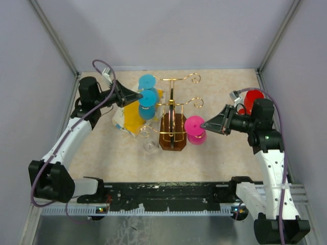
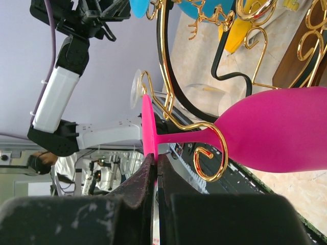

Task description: Take the wine glass off the wine glass rack

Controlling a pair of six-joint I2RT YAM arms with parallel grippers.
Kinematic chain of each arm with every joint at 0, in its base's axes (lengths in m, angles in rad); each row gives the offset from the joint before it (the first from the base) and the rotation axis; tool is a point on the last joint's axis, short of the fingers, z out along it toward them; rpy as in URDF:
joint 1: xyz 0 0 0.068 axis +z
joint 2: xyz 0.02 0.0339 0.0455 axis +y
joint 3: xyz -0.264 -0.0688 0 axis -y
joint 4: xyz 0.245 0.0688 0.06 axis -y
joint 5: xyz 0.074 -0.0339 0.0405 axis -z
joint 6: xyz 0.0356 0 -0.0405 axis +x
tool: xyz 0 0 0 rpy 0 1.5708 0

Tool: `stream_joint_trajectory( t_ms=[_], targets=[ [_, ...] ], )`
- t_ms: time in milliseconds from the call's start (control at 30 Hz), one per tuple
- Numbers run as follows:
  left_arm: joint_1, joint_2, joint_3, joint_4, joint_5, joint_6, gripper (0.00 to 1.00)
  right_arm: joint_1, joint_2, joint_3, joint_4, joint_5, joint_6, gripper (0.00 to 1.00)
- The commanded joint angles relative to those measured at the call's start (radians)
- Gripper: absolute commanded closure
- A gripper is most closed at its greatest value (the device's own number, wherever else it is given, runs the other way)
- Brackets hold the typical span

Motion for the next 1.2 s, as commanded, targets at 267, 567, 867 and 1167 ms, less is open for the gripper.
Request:
stream_joint_trajectory(
  t_ms=[267,567,867,1167],
  targets=[
    [-0.090,0.011,0.043,0.080,-0.018,-0.039,1.00,-0.004,-0.017,0.007,0.090,-0.043,0.024,1.00],
    [-0.089,-0.074,0.051,-0.078,-0.013,0.027,1.00,-0.004,-0.038,0.003,0.076,-0.082,0.027,1.00],
    [-0.089,-0.114,0.031,-0.149,0.003,0.067,1.00,0.093,-0.044,-0.011,0.051,-0.028,0.021,1.00],
    [-0.089,-0.115,0.028,-0.156,0.031,0.070,1.00,0.166,-0.045,-0.027,0.061,0.023,0.043,1.00]
  ],
)
